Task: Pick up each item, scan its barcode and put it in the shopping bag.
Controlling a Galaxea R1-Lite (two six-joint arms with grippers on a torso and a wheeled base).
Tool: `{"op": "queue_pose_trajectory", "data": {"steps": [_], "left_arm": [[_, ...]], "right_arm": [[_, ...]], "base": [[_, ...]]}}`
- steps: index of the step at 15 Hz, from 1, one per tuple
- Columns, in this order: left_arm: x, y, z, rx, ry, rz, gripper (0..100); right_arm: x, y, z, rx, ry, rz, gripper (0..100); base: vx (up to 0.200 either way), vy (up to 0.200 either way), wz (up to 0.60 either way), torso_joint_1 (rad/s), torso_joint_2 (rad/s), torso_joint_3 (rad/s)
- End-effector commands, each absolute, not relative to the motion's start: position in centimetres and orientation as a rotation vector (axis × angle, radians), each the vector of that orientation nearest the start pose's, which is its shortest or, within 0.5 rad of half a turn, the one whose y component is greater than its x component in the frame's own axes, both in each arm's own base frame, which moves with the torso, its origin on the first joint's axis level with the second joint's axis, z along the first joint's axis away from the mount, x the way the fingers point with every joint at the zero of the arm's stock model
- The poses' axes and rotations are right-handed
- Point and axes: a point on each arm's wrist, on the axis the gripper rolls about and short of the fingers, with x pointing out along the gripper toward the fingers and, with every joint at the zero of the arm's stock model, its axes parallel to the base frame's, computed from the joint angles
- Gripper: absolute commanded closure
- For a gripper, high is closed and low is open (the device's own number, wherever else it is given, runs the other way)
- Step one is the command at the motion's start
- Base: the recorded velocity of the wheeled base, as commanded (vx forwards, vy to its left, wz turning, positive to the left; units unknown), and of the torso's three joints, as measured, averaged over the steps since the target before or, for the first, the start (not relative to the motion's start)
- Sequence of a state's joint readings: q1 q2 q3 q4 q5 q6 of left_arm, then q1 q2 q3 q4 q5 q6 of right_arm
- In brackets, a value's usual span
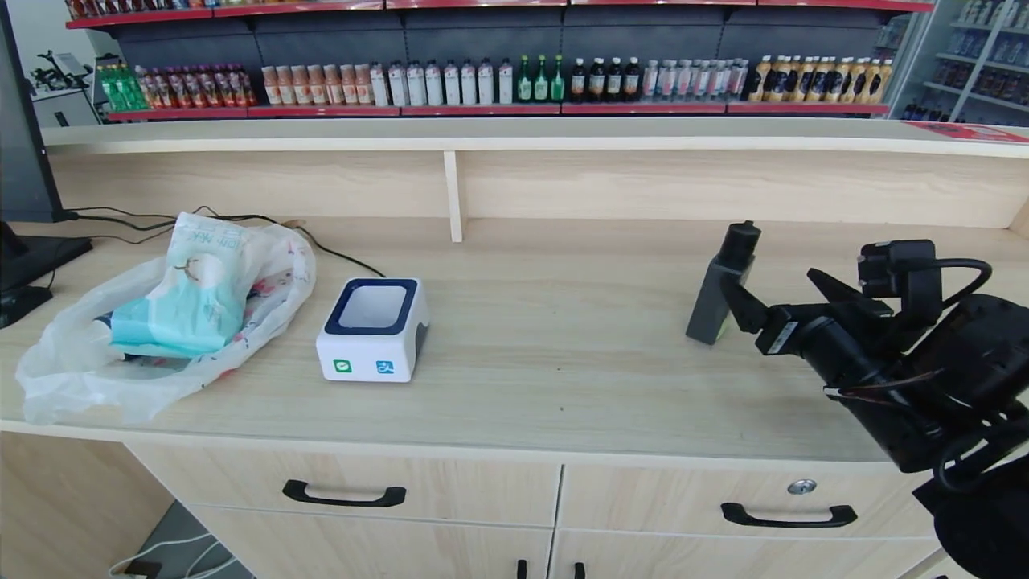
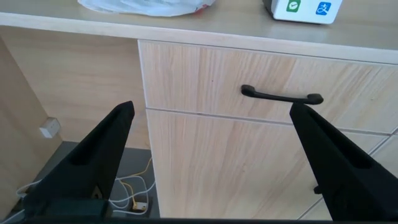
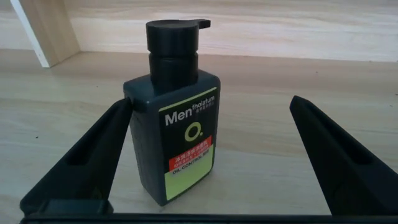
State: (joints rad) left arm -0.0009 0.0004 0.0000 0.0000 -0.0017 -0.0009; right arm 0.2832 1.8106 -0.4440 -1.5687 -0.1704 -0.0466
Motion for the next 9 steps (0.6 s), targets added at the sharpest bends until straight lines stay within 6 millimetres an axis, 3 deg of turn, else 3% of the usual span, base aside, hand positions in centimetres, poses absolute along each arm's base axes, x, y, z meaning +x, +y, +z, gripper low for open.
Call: {"op": "queue_pose_trajectory", "data": {"steps": [1, 4, 6, 9], "left_arm": [[-2.3, 0.0, 7.5, -0.002, 0.000, -0.003, 0], [-2.3, 0.0, 7.5, -0.002, 0.000, -0.003, 0], [-2.3, 0.0, 7.5, 0.000, 0.000, -0.003, 0], [-2.3, 0.0, 7.5, -0.002, 0.000, -0.003, 0]], "right_arm": [[26.6, 7.4, 16.0, 0.001, -0.211, 0.111, 0], [28.0, 9.2, 16.9, 0.027, -0.261, 0.069, 0], [28.9, 11.9, 15.6, 0.058, -0.225, 0.051, 0], [30.2, 11.9, 14.2, 0.074, -0.185, 0.004, 0]], "base": [[0.000, 0.000, 0.00, 0.000, 0.00, 0.000], [0.000, 0.000, 0.00, 0.000, 0.00, 0.000], [0.000, 0.000, 0.00, 0.000, 0.00, 0.000], [0.000, 0.000, 0.00, 0.000, 0.00, 0.000]]}}
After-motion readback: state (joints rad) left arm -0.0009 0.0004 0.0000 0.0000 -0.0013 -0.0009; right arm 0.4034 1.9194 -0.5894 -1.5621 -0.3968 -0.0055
